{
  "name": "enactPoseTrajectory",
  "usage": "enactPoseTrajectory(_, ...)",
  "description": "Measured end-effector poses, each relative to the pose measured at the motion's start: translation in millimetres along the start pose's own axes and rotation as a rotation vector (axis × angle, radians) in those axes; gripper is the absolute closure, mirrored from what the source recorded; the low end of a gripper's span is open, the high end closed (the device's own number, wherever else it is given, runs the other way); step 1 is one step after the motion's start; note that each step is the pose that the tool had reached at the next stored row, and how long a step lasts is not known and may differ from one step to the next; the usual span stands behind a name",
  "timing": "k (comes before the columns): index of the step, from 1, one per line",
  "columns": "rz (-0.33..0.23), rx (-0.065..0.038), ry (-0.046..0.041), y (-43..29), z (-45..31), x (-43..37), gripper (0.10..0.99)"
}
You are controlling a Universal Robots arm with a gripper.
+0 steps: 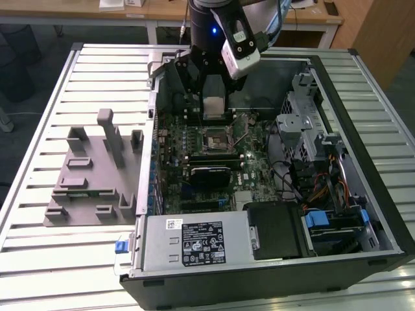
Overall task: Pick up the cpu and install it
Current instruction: 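Pick up the cpu and move it towards the insertion slot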
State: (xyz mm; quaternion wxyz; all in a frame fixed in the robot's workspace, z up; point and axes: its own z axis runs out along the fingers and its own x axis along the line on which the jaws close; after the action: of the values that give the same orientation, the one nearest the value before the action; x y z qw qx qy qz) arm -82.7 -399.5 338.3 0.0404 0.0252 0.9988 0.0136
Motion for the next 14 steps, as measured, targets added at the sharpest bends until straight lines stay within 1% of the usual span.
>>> enactPoseTrajectory(14, 0.0, 0.005, -0.0003, 2.7, 18.0, 3.0, 0.545)
